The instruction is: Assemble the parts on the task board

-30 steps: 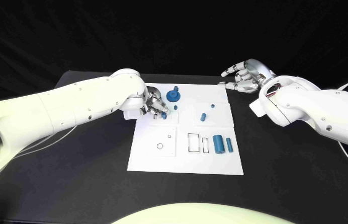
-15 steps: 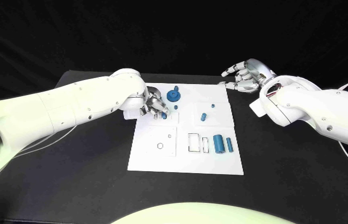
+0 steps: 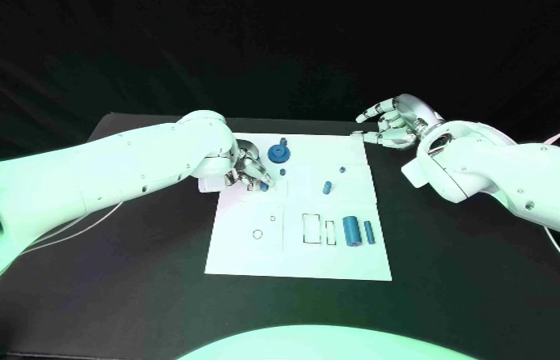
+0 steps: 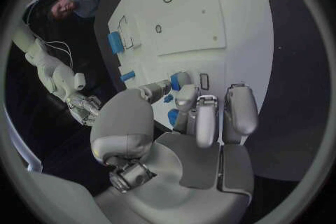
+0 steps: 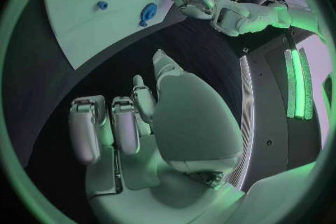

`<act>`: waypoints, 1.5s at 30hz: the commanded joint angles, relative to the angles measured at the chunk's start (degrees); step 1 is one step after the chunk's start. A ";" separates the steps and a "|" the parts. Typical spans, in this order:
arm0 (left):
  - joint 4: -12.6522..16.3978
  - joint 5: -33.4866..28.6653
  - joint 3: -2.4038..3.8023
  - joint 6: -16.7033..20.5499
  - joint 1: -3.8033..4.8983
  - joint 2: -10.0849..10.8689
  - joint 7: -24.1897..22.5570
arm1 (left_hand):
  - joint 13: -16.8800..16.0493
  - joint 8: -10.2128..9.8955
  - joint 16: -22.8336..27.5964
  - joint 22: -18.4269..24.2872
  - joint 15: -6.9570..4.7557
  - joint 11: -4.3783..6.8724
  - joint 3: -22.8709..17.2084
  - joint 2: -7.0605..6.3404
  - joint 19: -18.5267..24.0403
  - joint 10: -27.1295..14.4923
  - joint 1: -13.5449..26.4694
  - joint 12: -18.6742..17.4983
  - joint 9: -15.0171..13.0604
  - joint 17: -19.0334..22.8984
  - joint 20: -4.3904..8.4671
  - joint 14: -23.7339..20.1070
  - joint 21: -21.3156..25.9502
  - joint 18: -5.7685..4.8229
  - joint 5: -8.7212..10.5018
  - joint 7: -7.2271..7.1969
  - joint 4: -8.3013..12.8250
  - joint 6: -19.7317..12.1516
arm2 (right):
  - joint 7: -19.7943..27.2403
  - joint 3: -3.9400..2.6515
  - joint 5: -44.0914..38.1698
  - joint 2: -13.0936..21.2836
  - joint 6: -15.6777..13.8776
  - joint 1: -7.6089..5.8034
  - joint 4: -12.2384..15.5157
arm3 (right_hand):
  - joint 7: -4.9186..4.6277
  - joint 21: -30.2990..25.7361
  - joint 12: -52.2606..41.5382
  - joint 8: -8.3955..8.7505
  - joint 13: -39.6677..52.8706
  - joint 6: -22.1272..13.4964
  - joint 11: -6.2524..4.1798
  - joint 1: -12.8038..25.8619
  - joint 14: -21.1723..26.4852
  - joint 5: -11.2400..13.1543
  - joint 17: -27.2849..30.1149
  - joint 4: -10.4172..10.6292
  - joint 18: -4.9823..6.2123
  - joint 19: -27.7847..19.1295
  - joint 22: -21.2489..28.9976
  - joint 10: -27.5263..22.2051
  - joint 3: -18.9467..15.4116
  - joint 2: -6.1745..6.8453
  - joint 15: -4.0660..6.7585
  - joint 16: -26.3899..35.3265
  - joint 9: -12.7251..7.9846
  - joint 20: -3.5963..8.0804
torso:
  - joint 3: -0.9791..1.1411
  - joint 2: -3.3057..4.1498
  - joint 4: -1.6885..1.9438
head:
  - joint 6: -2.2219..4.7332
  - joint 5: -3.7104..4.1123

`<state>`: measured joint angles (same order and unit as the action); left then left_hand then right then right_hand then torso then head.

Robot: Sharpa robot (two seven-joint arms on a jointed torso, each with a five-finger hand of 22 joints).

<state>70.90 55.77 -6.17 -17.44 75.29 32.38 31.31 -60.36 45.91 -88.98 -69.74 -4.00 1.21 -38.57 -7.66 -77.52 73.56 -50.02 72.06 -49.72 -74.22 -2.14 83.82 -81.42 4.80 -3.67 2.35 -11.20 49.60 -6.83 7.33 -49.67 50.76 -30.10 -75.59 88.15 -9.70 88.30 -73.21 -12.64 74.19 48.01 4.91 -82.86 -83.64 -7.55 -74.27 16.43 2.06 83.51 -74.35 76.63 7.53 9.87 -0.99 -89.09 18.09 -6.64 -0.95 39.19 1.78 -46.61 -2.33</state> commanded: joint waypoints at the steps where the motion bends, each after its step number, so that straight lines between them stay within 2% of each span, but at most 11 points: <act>1: 0.16 0.05 -0.01 0.05 -0.03 -0.07 -0.11 | -0.96 -1.12 -1.02 -1.27 -0.60 0.35 2.69 -1.17 -1.12 1.48 0.19 0.51 -1.30 -15.78 0.25 6.18 -0.48 -0.69 -0.55 -0.12 0.19 1.35 | 0.18 0.00 -0.11 -0.03 -0.06 0.04 0.02 | -0.09 -0.97 0.57 -0.98 0.18 -0.50 -0.03 1.99 -5.67 -0.57 -13.29 0.01 -1.39 5.37 -14.27 -1.18 1.28 -0.87 0.49 0.53 0.44 0.31 | 0.01 -0.02 -0.01 | 0.11 -0.01; 17: 0.79 0.97 0.18 1.12 -0.03 0.86 -0.24 | -1.13 -1.89 -0.94 -1.22 -0.75 0.52 11.19 -2.47 -1.11 1.57 -1.12 0.48 -1.95 -15.63 0.41 6.13 -0.32 -0.67 -0.52 -0.35 -4.80 1.72 | 0.18 0.00 -0.11 0.02 -0.17 0.06 -0.15 | -0.10 -1.06 0.61 -1.06 0.12 -0.57 -0.02 2.26 -5.65 -0.54 -13.20 0.11 -1.37 5.33 -14.23 -1.22 1.18 -0.81 0.49 0.58 0.44 0.31 | -0.01 -0.01 -0.01 | 0.24 -0.05; 19: 1.36 1.16 0.50 1.31 -0.02 1.33 -0.24 | -1.10 -1.89 -0.92 -1.24 -0.75 0.53 11.40 -2.49 -1.12 1.56 -1.18 0.45 -1.98 -15.61 0.41 6.12 -0.33 -0.67 -0.53 -0.36 -4.93 1.74 | 0.19 0.00 -0.11 0.02 -0.18 0.07 -0.23 | -0.10 -1.06 0.61 -1.06 0.12 -0.57 -0.02 2.26 -5.65 -0.54 -13.20 0.11 -1.37 5.33 -14.23 -1.22 1.18 -0.81 0.49 0.58 0.44 0.31 | 0.00 -0.07 0.00 | 0.27 0.04; 23: 2.64 1.38 1.72 1.66 0.13 2.43 -0.26 | -1.10 -1.89 -0.92 -1.24 -0.75 0.53 11.40 -2.49 -1.12 1.56 -1.18 0.45 -1.98 -15.61 0.41 6.12 -0.33 -0.67 -0.53 -0.36 -4.93 1.74 | 0.21 0.00 -0.10 0.04 -0.21 0.08 -0.40 | -0.10 -1.06 0.61 -1.06 0.12 -0.57 -0.02 2.26 -5.65 -0.54 -13.20 0.11 -1.37 5.33 -14.23 -1.22 1.18 -0.81 0.49 0.58 0.44 0.31 | 0.01 -0.10 0.00 | 0.40 0.10; 27: 3.60 1.56 3.35 2.18 0.74 3.62 -0.35 | 0.04 -2.34 -0.54 -0.37 -0.67 0.39 12.48 -2.01 -0.57 0.71 -2.45 -0.37 -2.07 -14.94 0.38 5.90 0.11 -0.49 -0.97 -0.18 -5.18 1.12 | 0.24 0.01 -0.08 0.08 -0.24 0.09 -0.61 | -0.10 -1.06 0.61 -1.06 0.12 -0.57 -0.02 2.26 -5.65 -0.54 -13.20 0.11 -1.37 5.33 -14.23 -1.22 1.18 -0.81 0.49 0.58 0.44 0.31 | 0.02 -0.09 0.00 | 0.79 0.08; 29: 3.55 1.59 4.06 2.48 1.13 4.09 -0.50 | 1.64 -3.39 -0.23 0.55 -0.30 -0.08 13.58 -1.41 0.08 -0.68 -3.90 -1.55 -1.89 -14.41 0.10 5.70 0.62 -0.32 -1.19 0.37 -5.29 -0.08 | 0.25 0.01 -0.07 0.11 -0.27 0.09 -0.67 | -0.10 -1.06 0.61 -1.06 0.12 -0.57 -0.02 2.26 -5.65 -0.54 -13.20 0.11 -1.37 5.33 -14.23 -1.22 1.18 -0.81 0.49 0.58 0.44 0.31 | 0.01 -0.04 -0.01 | 1.02 0.02; 32: 2.66 1.57 4.79 3.03 1.67 4.37 -0.77 | 4.56 -7.67 0.22 1.80 0.95 -1.61 14.59 -0.41 0.99 -3.29 -6.45 -3.56 0.31 -13.65 -0.85 5.39 1.34 -0.08 -1.44 2.14 -5.29 -3.47 | 0.26 0.02 -0.06 0.13 -0.29 0.09 -0.77 | -0.10 -1.09 0.60 -1.09 0.13 -0.59 -0.02 2.34 -5.64 -0.54 -13.17 0.13 -1.37 5.32 -14.21 -1.21 1.16 -0.80 0.48 0.61 0.44 0.31 | 0.02 -0.01 -0.02 | 1.46 -0.15; 35: 0.67 1.57 5.21 3.74 2.18 4.14 -1.09 | 6.72 -14.01 0.46 2.46 2.70 -3.64 14.76 0.51 1.55 -5.34 -9.88 -4.81 4.79 -13.21 -2.49 5.19 1.74 0.08 -1.55 4.49 -5.15 -6.56 | 0.26 0.02 -0.06 0.14 -0.28 0.10 -0.86 | -0.10 -1.13 0.58 -1.12 0.13 -0.62 -0.02 2.43 -5.63 -0.54 -13.12 0.14 -1.36 5.30 -14.19 -1.20 1.13 -0.80 0.48 0.64 0.44 0.31 | -0.01 0.01 0.02 | 1.70 -0.32; 37: -1.46 1.68 5.41 3.93 2.45 3.64 -1.31 | 7.13 -16.74 0.50 2.67 3.51 -4.48 15.17 0.59 1.78 -5.79 -11.29 -4.77 7.28 -13.11 -3.32 5.13 1.84 0.17 -1.61 5.47 -5.16 -7.20 | 0.26 0.02 -0.05 0.15 -0.27 0.10 -0.89 | -0.10 -1.13 0.58 -1.12 0.13 -0.62 -0.02 2.43 -5.63 -0.54 -13.12 0.14 -1.36 5.30 -14.19 -1.20 1.13 -0.80 0.48 0.64 0.44 0.31 | -0.02 0.05 0.06 | 1.85 -0.49; 39: -2.78 1.96 5.48 3.90 2.56 3.24 -1.40 | 7.34 -18.00 0.50 2.75 3.86 -4.86 15.45 0.70 1.88 -5.99 -11.77 -4.71 8.67 -13.09 -3.64 5.11 1.88 0.22 -1.59 5.85 -5.21 -7.24 | 0.26 0.03 -0.05 0.13 -0.27 0.10 -0.91 | -0.10 -1.13 0.58 -1.12 0.13 -0.62 -0.02 2.43 -5.63 -0.54 -13.12 0.14 -1.36 5.30 -14.19 -1.20 1.13 -0.80 0.48 0.64 0.44 0.31 | -0.05 0.08 0.04 | 1.94 -0.63; 45: -6.34 3.36 5.46 3.00 2.67 1.71 -1.48 | 7.41 -18.37 0.46 2.64 3.95 -4.90 15.87 0.66 1.84 -6.04 -11.68 -4.63 9.43 -13.13 -3.78 5.13 1.82 0.22 -1.48 5.84 -5.37 -6.57 | 0.27 0.03 -0.05 0.05 -0.22 0.10 -0.95 | -0.10 -1.13 0.58 -1.12 0.13 -0.62 -0.02 2.44 -5.63 -0.54 -13.12 0.14 -1.36 5.31 -14.19 -1.20 1.13 -0.80 0.48 0.64 0.44 0.31 | -0.13 0.08 0.05 | 2.03 -0.89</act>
<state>65.07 58.77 -0.70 -14.00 77.86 34.40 29.96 -53.62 28.59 -88.92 -67.50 -0.48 -3.28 -25.44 -6.83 -75.54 68.57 -61.56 67.99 -40.90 -74.22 -5.55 83.82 -80.18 4.82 -4.00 7.98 -16.04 42.70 -6.70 7.37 -49.64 50.85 -30.38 -75.53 87.19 -9.85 88.29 -73.21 -12.64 74.18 47.85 4.92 -82.85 -83.64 -7.55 -74.27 16.43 2.06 83.51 -74.35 76.02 7.53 9.87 -0.99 -89.09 18.09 -6.64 -1.02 39.25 1.85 -44.63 -3.08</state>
